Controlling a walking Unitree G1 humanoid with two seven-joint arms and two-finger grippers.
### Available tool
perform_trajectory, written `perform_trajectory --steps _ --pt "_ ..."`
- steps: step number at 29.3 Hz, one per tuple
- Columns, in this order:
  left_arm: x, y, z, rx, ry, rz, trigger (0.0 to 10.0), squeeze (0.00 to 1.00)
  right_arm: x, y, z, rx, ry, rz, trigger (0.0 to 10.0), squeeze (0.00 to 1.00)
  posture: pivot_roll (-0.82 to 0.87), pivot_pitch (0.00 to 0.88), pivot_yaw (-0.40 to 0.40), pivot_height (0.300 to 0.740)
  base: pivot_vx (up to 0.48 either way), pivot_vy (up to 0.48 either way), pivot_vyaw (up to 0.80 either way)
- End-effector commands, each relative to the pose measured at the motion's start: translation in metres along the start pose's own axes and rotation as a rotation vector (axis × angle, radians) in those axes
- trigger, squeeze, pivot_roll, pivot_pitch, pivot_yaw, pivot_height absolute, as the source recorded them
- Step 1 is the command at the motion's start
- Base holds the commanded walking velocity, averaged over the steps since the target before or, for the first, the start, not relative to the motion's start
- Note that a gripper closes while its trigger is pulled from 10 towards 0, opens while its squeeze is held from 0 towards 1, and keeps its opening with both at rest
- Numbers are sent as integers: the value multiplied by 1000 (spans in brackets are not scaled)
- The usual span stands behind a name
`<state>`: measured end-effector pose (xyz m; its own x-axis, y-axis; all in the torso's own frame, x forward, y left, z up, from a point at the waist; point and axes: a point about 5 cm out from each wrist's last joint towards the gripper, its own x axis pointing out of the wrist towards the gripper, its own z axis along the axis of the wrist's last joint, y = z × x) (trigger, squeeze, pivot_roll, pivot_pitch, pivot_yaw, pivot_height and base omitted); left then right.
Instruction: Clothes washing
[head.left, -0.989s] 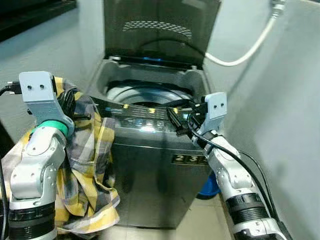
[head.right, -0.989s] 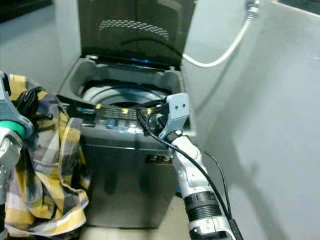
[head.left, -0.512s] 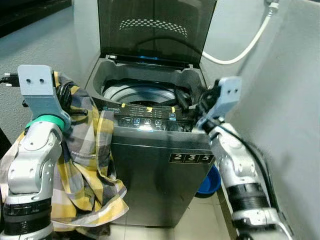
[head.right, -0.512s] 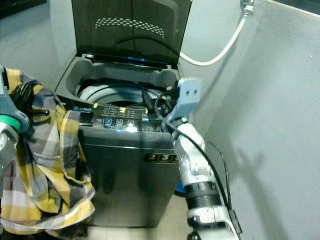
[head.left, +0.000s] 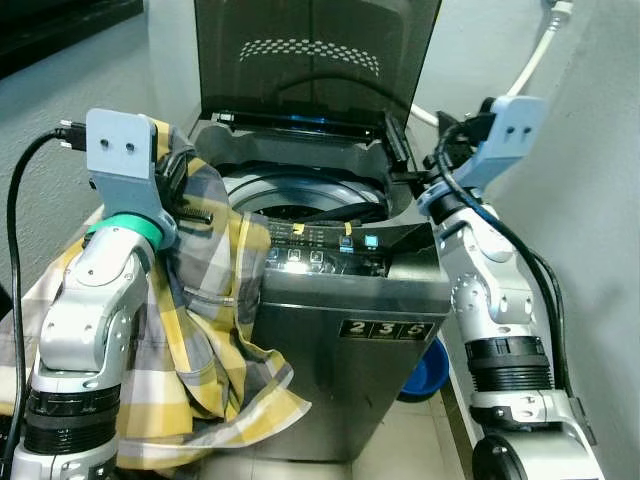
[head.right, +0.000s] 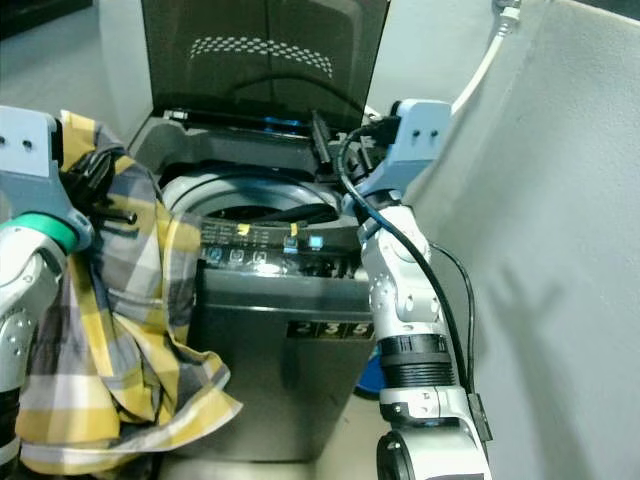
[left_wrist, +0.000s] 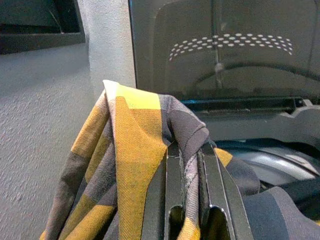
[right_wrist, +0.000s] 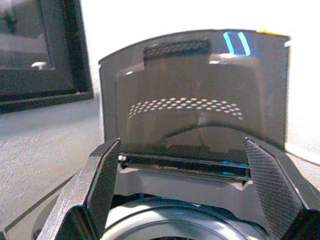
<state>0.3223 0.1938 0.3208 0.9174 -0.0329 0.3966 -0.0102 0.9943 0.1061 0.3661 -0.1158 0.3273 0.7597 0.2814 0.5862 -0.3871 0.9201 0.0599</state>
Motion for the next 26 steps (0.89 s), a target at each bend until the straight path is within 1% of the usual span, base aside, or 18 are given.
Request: perform_trajectory --steps 1,10,23,26 --pt "2 2 22 16 -106 15 10000 0 -6 2 -12 3 61 17 10000 0 32 63 -18 740 454 0 0" --pt "2 3 23 10 -116 7 10000 0 -7 5 -18 -2 84 31 10000 0 32 58 -17 740 448 0 0" --pt "4 -2 20 6 -101 -30 10000 0 -9 2 -17 0 92 20 10000 0 27 45 -16 740 394 0 0" --pt "4 -4 18 4 -81 -38 10000 0 -10 2 -17 -1 97 22 10000 0 28 50 -17 740 89 0 0"
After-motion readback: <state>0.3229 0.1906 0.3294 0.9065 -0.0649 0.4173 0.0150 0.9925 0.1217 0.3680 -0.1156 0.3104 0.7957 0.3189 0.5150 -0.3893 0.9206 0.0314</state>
